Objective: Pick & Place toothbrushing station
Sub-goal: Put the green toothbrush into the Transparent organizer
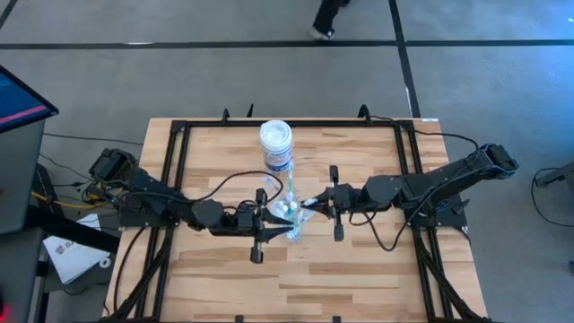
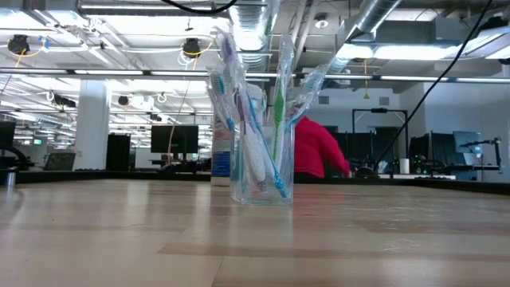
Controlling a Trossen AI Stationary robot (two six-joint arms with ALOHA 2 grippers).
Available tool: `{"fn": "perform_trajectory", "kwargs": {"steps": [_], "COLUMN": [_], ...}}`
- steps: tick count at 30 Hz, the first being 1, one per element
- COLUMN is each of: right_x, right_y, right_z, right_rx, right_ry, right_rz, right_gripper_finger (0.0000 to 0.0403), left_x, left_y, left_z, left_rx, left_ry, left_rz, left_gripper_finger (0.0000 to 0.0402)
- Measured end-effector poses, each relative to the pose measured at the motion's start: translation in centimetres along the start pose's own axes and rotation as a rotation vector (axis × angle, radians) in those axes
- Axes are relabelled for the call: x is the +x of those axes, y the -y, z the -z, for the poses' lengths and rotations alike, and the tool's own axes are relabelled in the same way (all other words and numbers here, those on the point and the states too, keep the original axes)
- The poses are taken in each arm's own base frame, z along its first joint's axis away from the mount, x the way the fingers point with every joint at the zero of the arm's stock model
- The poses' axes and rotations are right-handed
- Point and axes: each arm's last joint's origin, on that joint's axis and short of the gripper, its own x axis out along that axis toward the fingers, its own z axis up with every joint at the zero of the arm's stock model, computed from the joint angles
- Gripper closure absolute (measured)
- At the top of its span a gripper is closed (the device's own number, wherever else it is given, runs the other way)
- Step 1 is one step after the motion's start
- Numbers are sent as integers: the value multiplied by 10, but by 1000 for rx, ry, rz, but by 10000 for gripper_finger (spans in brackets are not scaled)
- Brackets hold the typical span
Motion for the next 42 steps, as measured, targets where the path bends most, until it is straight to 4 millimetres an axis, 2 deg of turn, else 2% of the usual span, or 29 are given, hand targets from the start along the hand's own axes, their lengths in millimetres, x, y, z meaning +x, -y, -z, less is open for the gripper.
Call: {"fn": "perform_trajectory", "kwargs": {"steps": [13, 28, 38, 42], "right_x": [6, 9, 40, 45], "right_y": [35, 70, 85, 88], "right_z": [0, 8, 40, 44], "right_rx": [12, 38, 66, 71], "right_ry": [-9, -73, -170, -176], "right_rz": [117, 154, 98, 79], "right_gripper_finger": [401, 401, 401, 401], "left_x": [-3, -3, -3, -3], "left_y": [8, 8, 8, 8], "left_z": [5, 7, 9, 9], "left_rx": [15, 21, 29, 29], "left_ry": [-51, -67, -85, -86], "left_rz": [27, 29, 30, 29], "left_gripper_finger": [357, 357, 357, 357]}}
